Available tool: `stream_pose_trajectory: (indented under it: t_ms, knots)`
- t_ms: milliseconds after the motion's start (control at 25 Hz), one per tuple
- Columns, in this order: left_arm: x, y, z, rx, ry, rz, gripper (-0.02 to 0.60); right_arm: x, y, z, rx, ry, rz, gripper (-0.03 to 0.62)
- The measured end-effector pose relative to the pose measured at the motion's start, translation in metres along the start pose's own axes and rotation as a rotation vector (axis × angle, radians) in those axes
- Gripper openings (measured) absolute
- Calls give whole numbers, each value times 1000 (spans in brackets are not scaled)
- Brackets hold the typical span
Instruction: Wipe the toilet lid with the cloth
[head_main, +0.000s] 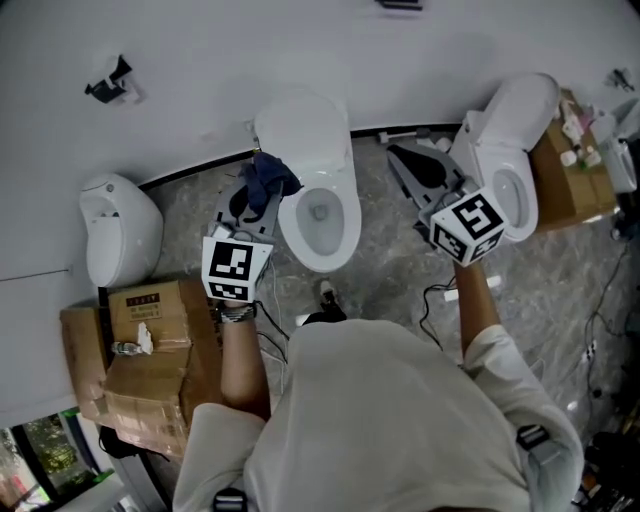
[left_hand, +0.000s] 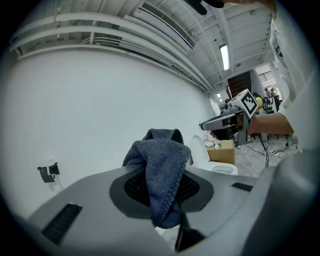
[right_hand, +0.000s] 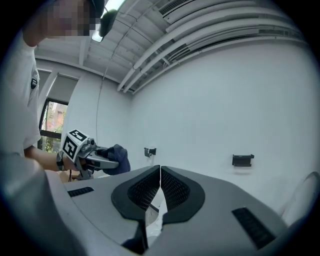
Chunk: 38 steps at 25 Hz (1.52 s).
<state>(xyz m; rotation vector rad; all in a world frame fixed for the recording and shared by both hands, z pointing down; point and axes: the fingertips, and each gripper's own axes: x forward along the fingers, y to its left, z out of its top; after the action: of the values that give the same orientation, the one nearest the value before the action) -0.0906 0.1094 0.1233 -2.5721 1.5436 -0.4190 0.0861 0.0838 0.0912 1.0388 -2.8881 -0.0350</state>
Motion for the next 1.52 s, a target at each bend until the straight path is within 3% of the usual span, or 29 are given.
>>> stream_pose_trajectory:
  t_ms: [520, 760, 1120, 1520]
  knots:
    - [71, 75, -51, -39, 43, -74, 86, 89, -39, -26, 6, 52, -81, 29]
    - [109, 87, -91, -40, 100, -93, 86, 113, -62, -56, 11, 77, -103, 29]
    - [197, 120, -171, -37, 171, -38, 86, 171, -118, -117, 32, 104, -72, 29]
    - [292, 159, -241, -108, 221, 15, 86, 214, -150, -198, 88, 183, -9, 29]
